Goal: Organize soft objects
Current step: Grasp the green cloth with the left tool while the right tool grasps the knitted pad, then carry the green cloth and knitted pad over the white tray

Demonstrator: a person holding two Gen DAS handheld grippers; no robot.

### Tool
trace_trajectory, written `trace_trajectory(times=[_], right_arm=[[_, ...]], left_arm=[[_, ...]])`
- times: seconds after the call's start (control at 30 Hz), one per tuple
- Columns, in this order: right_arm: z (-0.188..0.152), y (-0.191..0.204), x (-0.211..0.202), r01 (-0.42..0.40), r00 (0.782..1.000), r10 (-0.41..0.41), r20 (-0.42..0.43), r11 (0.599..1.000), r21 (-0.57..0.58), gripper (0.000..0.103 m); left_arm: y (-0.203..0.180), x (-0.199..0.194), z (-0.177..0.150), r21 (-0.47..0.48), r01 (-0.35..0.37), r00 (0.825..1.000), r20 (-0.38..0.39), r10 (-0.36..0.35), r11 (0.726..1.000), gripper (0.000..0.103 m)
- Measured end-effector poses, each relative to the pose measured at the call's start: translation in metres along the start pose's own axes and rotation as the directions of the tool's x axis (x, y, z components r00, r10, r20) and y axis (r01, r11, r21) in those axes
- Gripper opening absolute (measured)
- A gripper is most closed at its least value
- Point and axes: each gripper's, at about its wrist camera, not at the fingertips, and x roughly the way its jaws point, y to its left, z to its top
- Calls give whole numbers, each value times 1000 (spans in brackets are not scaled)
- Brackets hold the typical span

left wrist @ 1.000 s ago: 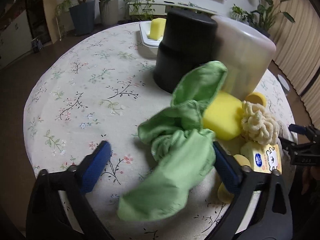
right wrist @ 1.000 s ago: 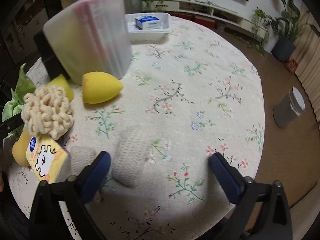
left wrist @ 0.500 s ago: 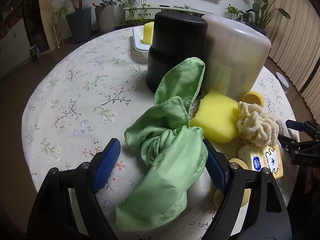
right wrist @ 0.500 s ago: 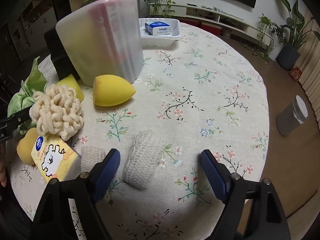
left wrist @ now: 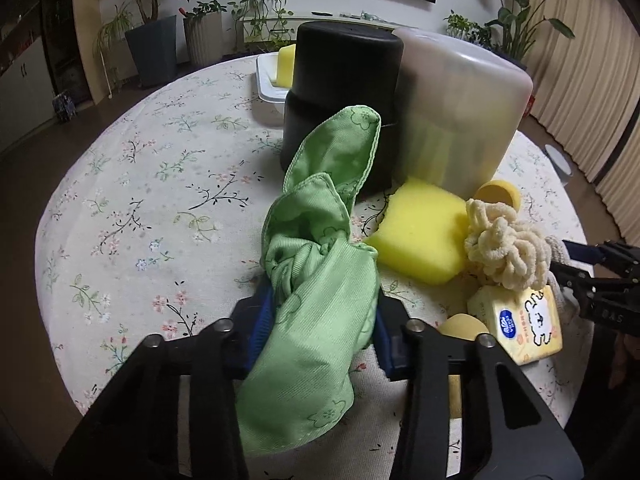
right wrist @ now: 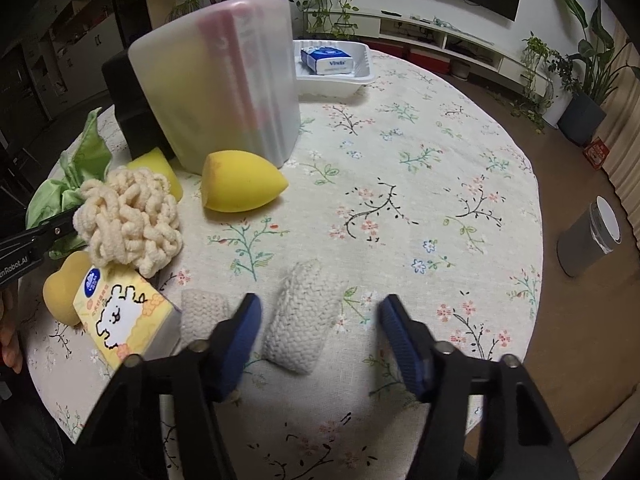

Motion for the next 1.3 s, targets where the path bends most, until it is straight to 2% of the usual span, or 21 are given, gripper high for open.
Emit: trace_trajectory(times=[0.07,0.2,0.33,0.6,0.93,1.1,1.3], right_arm=[[0,1,-2,-7,1000,7,4,1000,-3,33],[0,-1,-3,-21,1000,21,4,1000,6,30],[-2,-2,-6,-43,999,43,9,999,24,29],[-4,-1,-30,-30,998,28,64,999,20,28],[0,-15,-48,-20,997,18,79,1000,22,28],[8,-28,-54,-17,996,15,84,999,30,28],[38,-46,-63,7,993,-9,119,1000,18,28]], left_arm=[[0,-1,-1,-3,9,1000,0,-9,1000,32],[-3,-4,-4,5,12,1000,6,-12,1000,28],[-6,-10,-7,5,11,1000,23,-11,1000,27],[4,-37,-6,-42,26,996,91,-22,999,26],[6,-54,-16,-52,34,996,83,-29,998,26],[14,-62,-4,-52,27,995,93,-22,998,26],[37,-71,32,-35,-19,992,125,24,999,26]])
